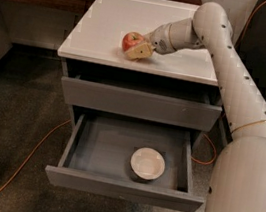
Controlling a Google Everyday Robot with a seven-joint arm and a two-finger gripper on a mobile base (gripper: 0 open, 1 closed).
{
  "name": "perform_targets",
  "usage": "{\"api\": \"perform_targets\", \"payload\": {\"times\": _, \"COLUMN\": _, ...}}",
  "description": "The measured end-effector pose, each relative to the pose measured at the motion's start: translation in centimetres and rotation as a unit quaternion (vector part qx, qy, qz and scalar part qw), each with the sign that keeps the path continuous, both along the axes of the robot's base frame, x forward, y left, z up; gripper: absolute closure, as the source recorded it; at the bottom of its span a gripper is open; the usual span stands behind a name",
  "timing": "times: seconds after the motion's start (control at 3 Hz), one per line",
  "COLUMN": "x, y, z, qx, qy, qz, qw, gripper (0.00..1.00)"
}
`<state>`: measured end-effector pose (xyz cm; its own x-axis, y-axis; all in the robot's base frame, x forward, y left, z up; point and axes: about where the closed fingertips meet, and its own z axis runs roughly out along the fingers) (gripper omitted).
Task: Pick apple from middle drawer and place on counter
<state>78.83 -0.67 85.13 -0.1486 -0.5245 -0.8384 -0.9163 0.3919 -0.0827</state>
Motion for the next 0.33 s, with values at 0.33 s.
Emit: {"api": "perform_targets", "payload": {"times": 0.33, "x": 0.00, "y": 0.20, "z": -0.15, "qx": 0.000, "qy": 0.001, "qz": 0.001, "qw": 1.0000, "gripper": 0.00}}
